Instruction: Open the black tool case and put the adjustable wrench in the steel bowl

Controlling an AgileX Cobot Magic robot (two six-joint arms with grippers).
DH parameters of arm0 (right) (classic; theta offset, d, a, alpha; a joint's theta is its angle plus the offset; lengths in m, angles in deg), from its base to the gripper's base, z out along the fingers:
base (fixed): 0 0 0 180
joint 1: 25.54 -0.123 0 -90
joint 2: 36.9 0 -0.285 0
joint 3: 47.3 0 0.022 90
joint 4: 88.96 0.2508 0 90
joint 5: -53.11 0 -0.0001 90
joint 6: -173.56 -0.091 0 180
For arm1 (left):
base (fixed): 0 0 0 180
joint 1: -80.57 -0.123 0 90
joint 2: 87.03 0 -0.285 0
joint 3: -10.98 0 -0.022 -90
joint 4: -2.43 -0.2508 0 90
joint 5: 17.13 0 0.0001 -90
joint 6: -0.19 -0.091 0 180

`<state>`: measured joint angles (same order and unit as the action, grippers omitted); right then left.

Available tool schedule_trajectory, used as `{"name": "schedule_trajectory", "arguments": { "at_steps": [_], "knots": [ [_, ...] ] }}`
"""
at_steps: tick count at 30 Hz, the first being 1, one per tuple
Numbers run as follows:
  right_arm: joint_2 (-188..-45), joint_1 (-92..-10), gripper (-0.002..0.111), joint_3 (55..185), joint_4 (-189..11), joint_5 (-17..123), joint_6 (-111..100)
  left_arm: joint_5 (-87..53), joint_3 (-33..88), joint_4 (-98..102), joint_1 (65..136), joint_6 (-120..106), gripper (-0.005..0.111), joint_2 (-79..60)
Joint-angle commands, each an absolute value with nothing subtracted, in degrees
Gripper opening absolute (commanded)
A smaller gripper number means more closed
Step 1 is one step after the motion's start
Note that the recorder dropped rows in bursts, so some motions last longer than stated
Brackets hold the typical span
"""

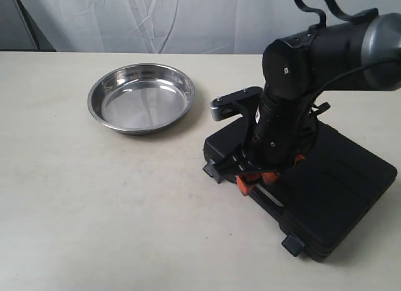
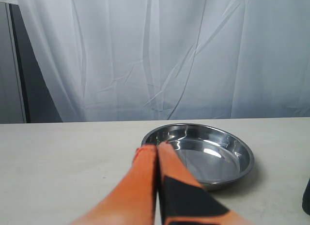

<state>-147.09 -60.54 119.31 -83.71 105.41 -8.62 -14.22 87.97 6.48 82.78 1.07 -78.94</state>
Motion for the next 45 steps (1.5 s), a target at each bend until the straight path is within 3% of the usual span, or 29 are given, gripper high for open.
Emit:
{"name": "schedule_trajectory", "arguments": {
  "at_steps": [1,6,9,14,16,36,38,42,45],
  "knots": [
    [-149.3,-60.2,0.050,119.1,-85.1,103.8,-8.0,-14.2,88.2,6.1,83.1,1.1,0.000,-79.2],
    [-151.3,-60.2,0.043,119.1,-85.6,102.2,-8.0,-14.2,88.2,6.1,83.1,1.1,0.000,-79.2],
    [-151.8,-60.2,0.031,119.1,-85.6,101.8,-8.0,-14.2,88.2,6.1,83.1,1.1,0.000,-79.2],
    [-152.1,-60.2,0.002,119.1,-85.6,101.2,-8.0,-14.2,88.2,6.1,83.1,1.1,0.000,-79.2],
    [-152.3,-60.2,-0.001,119.1,-85.7,101.2,-7.5,-14.2,88.2,6.1,83.1,1.1,0.000,-79.2],
    [-140.5,-60.2,-0.001,119.3,-80.9,102.7,-4.5,-14.2,88.2,6.1,83.1,1.1,0.000,-79.2],
    [-142.7,-60.2,0.004,119.3,-80.9,102.7,-4.6,-14.2,88.2,6.1,83.1,1.1,0.000,-79.2],
    [-147.5,-60.2,0.049,119.3,-82.4,102.2,-4.7,-14.2,88.2,6.1,83.1,1.1,0.000,-79.2],
    [-150.3,-60.2,0.048,119.3,-85.7,102.2,-5.1,-14.2,88.2,6.1,83.1,1.1,0.000,-79.2]
  ]
}}
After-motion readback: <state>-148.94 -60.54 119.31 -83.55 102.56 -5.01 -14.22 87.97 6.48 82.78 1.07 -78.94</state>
